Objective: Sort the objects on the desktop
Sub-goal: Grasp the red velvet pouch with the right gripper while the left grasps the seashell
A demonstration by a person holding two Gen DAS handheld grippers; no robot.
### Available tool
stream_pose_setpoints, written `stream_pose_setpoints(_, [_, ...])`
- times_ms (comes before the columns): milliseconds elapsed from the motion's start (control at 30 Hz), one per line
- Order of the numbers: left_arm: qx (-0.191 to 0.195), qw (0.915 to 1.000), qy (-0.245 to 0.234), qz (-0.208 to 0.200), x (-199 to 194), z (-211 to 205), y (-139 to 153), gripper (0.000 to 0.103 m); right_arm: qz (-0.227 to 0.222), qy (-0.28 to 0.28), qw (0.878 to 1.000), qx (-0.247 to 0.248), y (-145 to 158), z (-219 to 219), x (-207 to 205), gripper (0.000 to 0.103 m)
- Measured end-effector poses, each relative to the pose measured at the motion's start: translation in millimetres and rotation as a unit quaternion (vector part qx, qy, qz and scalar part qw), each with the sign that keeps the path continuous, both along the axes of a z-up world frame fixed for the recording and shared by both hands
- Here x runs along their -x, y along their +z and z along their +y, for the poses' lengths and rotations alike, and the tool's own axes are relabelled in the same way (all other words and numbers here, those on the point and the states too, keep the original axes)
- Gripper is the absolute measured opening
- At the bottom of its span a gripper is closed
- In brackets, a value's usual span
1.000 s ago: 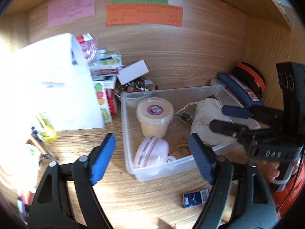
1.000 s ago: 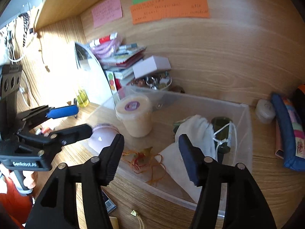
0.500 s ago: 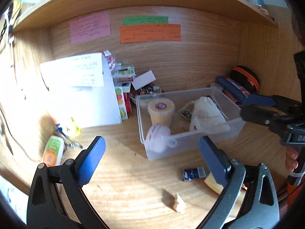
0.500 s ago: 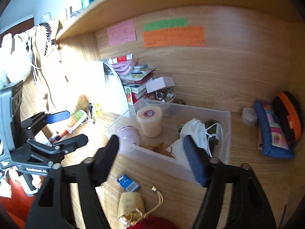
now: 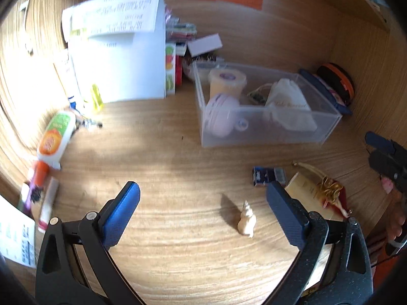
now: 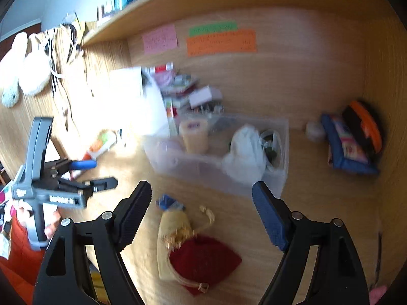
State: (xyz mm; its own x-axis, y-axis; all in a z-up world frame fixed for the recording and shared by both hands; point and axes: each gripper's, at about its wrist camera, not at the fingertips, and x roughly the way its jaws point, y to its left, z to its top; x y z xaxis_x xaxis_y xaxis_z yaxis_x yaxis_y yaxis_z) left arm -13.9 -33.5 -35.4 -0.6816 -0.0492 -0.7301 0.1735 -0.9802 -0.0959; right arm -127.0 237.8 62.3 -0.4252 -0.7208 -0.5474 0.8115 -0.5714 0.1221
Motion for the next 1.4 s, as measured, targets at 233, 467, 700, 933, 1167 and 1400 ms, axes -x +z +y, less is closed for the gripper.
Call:
stream_pose_setpoints(233, [-0.031, 0.9989, 0.003, -0.034, -6.9, 0.9, -28.3, 0.101, -0.070, 0.007, 0.997, -0.042, -50.4, -2.3, 0.0, 0.079])
stream_pose_setpoints(467, [-0.022, 0.9985, -0.011, -0.049, -6.7, 11.8, -40.9, 0.101, -0.111, 0.009, 0.992, -0.053, -76.3, -5.1, 8.8, 0.079])
stream_pose_setpoints(700, [-0.013, 0.9984, -0.021, -0.050, -0.9, 21.8, -44.4, 0.101, -0.130, 0.030, 0.991, -0.015, -77.0, -1.5, 6.1, 0.049])
stream_pose_setpoints(933, [0.016, 0.9985, -0.020, -0.048, 4.8, 30.1, -46.3, 0.100, -0.118, 0.028, 0.993, 0.002, -73.3, -2.8, -0.1, 0.023])
stream_pose_setpoints(1167, [0.029, 0.9983, -0.037, -0.035, 6.0, 38.3, -44.4, 0.062, -0.097, 0.020, 0.994, 0.048, -50.5, 4.1, -3.8, 0.014])
stream_pose_setpoints(1400, [0.030, 0.9988, -0.025, -0.031, 6.4, 34.5, -44.1, 0.017, -0.096, 0.033, 0.992, 0.081, -25.8, 16.3, -3.9, 0.014])
